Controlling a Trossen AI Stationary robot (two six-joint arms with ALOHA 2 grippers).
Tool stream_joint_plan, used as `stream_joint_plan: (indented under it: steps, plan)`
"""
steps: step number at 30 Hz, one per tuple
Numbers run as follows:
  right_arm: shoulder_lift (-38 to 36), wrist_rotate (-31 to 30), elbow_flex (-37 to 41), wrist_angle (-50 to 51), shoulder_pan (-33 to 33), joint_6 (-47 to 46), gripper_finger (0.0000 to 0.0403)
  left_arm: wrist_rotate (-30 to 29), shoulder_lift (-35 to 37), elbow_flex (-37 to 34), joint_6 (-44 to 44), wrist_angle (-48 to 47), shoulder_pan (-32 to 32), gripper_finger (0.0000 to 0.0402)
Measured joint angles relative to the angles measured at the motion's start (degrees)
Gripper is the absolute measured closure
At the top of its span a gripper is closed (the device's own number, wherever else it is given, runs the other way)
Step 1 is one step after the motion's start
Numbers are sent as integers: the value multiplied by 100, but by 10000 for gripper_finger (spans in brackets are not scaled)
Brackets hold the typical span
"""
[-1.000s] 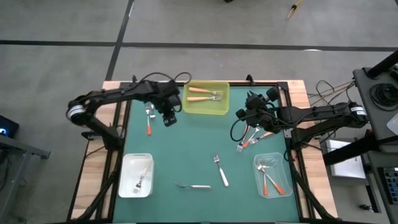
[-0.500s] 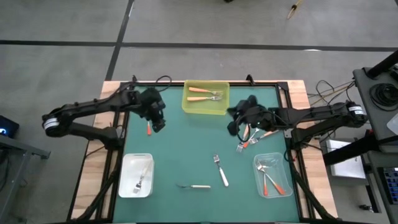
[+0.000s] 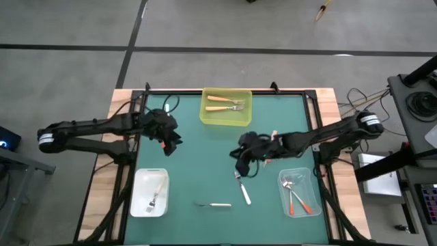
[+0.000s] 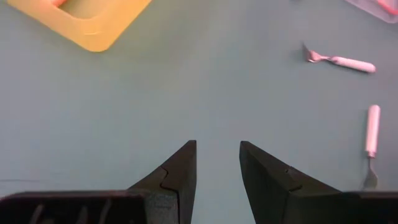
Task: Sort silverware by color (type)
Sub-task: Put the white fork into the white bin
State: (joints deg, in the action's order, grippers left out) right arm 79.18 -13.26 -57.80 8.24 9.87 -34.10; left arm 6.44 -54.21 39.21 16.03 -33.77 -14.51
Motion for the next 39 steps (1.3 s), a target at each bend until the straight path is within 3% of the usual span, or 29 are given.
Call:
stream_joint_plan:
  steps: [9,18,24,31,39]
  plan:
    - [1507,37,-1546,2573,377,-1443,370,4,108,-35,-210,50,474,298]
    - [2837,946,-3076,4960,598,-2344,369,9,151,44,-356,112,973,298]
    - [3348,1674,-3428,5191,808,-2390,369,9,164,45,-386,121,1150,298]
    - [3549,1987,-3451,5151,932,-2806,361,2,165,45,-614,241,1183,298]
    - [3591,1912,-3449,5105,933,-2886,278,-2,165,45,-742,438,1183,298]
